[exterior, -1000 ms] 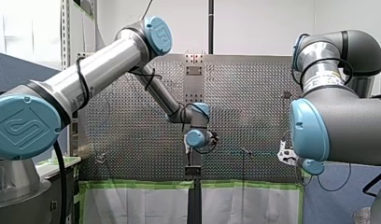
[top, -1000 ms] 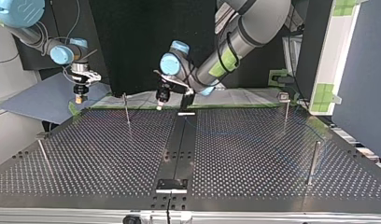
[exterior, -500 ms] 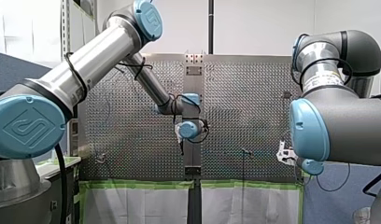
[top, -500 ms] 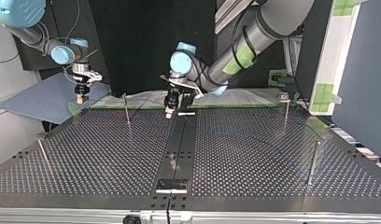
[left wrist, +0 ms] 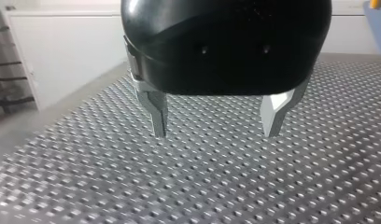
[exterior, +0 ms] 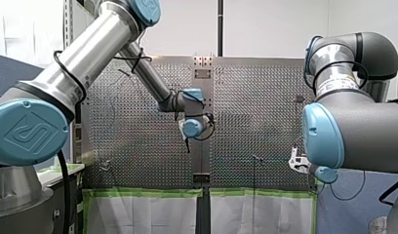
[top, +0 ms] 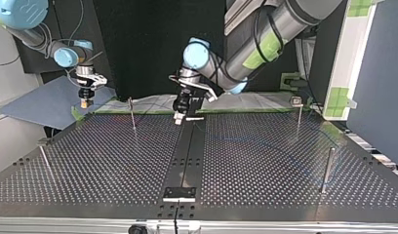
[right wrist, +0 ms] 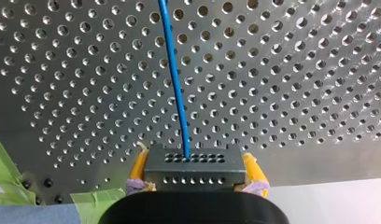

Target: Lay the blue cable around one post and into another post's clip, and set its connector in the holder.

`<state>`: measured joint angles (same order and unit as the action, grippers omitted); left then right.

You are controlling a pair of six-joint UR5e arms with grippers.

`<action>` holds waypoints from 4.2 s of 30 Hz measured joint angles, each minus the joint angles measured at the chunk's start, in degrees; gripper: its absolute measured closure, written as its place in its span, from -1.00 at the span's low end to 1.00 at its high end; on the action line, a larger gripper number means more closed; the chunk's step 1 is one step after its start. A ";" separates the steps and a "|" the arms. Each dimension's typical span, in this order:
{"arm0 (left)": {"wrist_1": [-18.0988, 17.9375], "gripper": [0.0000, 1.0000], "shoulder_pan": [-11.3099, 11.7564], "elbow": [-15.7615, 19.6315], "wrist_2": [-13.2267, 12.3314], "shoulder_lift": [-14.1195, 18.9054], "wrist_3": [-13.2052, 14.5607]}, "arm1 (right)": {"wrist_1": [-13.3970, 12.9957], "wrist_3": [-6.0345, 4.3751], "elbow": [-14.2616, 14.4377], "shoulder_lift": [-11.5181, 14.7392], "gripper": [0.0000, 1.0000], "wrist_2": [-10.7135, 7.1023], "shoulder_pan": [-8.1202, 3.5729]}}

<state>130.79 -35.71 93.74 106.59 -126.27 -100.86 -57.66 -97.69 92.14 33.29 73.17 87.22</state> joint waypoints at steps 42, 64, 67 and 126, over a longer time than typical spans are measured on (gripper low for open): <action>-8.52 -1.00 2.43 22.49 1.01 20.75 2.69 | 0.08 -0.07 -0.43 -0.35 1.00 -0.13 0.88; -9.45 -1.00 2.03 32.92 2.69 20.74 3.66 | -0.26 -0.06 -0.48 -0.61 1.00 -0.13 1.49; -10.83 -1.00 1.99 34.30 2.63 20.73 3.31 | -0.27 -0.07 -0.46 -0.64 1.00 -0.13 1.57; -24.92 -1.00 3.64 50.71 4.19 20.74 1.19 | 1.06 1.30 -1.46 -0.93 1.00 1.22 2.34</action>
<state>105.87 -32.08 144.45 110.78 -105.52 -99.68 -56.60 -96.39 90.68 32.37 74.40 89.56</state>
